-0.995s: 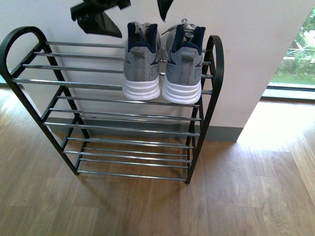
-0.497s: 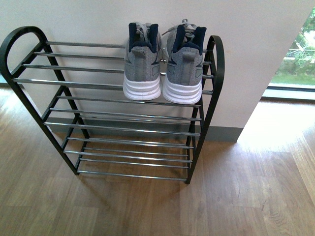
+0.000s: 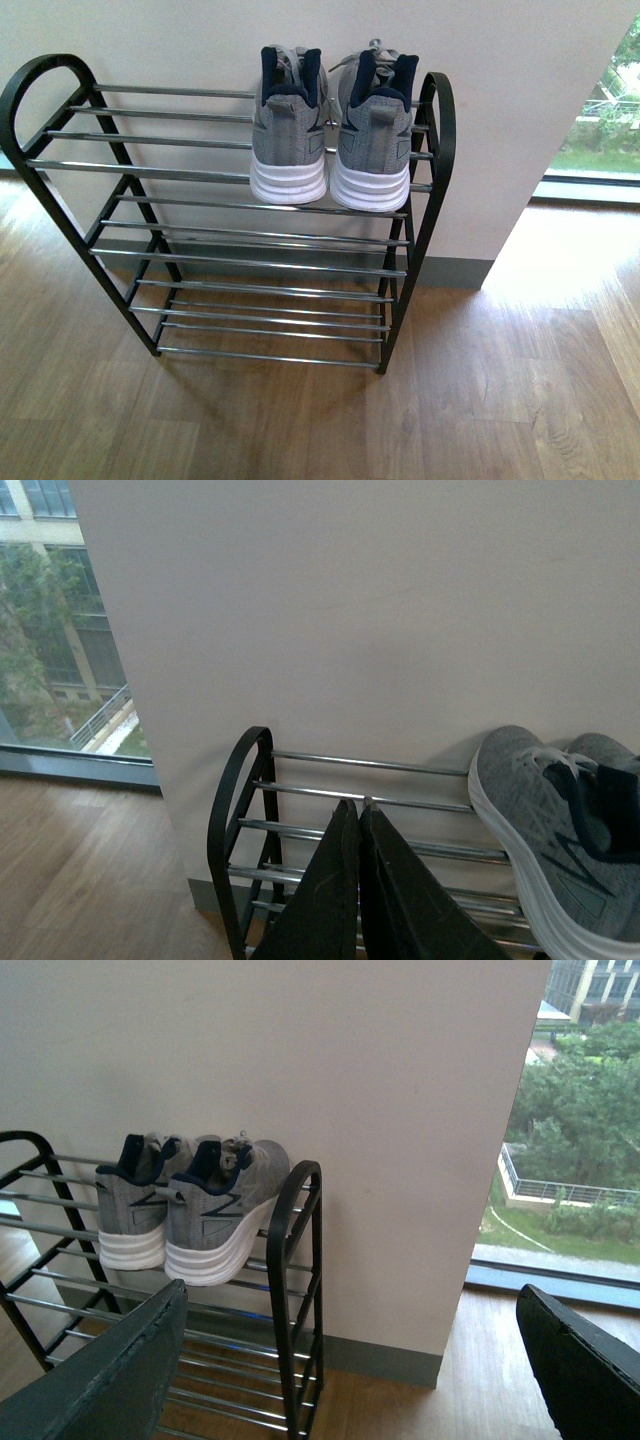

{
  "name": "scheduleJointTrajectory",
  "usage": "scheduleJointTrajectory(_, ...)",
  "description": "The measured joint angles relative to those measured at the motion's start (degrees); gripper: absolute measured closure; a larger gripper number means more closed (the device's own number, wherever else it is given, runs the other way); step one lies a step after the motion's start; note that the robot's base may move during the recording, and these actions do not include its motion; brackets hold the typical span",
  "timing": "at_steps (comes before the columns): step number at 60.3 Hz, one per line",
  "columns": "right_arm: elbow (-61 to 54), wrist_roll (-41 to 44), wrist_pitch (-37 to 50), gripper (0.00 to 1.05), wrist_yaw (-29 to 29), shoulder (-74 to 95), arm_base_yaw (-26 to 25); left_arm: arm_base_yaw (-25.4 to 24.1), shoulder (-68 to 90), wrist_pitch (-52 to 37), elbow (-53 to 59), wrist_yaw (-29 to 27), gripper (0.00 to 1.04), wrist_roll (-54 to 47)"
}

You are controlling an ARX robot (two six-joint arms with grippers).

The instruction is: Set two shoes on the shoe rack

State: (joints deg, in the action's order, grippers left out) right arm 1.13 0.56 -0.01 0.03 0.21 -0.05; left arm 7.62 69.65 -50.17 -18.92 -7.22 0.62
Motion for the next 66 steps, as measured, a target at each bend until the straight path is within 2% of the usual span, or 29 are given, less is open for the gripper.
scheduleJointTrajectory(20, 0.0, 0.0, 0.0, 0.09, 0.0, 0.0, 0.0, -3.1, -11.5, 2.0, 9.3, 2.9, 1.03, 0.0)
scheduleJointTrajectory(23, 0.0, 0.0, 0.0, 0.09, 0.0, 0.0, 0.0, -5.2, -13.8, 3.1, 10.6, 6.3, 1.03, 0.0)
scheduleJointTrajectory(28, 0.0, 0.0, 0.0, 0.09, 0.0, 0.0, 0.0, -7.1, -16.7, 4.7, 12.0, 6.7, 1.03, -0.1)
scheduleJointTrajectory(40, 0.0, 0.0, 0.0, 0.09, 0.0, 0.0, 0.0, -7.4, -23.7, 9.2, 14.6, 7.2, 1.03, -0.1)
scheduleJointTrajectory(46, 0.0, 0.0, 0.0, 0.09, 0.0, 0.0, 0.0, -7.4, -24.6, 7.0, 16.8, 7.2, 1.03, -0.1)
scheduleJointTrajectory(51, 0.0, 0.0, 0.0, 0.09, 0.0, 0.0, 0.0, -7.4, -27.4, 9.8, 18.1, 7.2, 1.03, -0.1)
scheduleJointTrajectory(52, 0.0, 0.0, 0.0, 0.09, 0.0, 0.0, 0.0, -7.4, -39.3, 19.8, 18.1, 7.2, 1.03, -0.2)
scheduleJointTrajectory(60, 0.0, 0.0, 0.0, 0.09, 0.0, 0.0, 0.0, -7.4, -47.0, 28.6, 18.1, 7.2, 1.03, -0.2)
scheduleJointTrajectory(66, 0.0, 0.0, 0.0, 0.09, 0.0, 0.0, 0.0, -7.4, -50.6, 30.8, 18.1, 7.2, 1.03, -0.2)
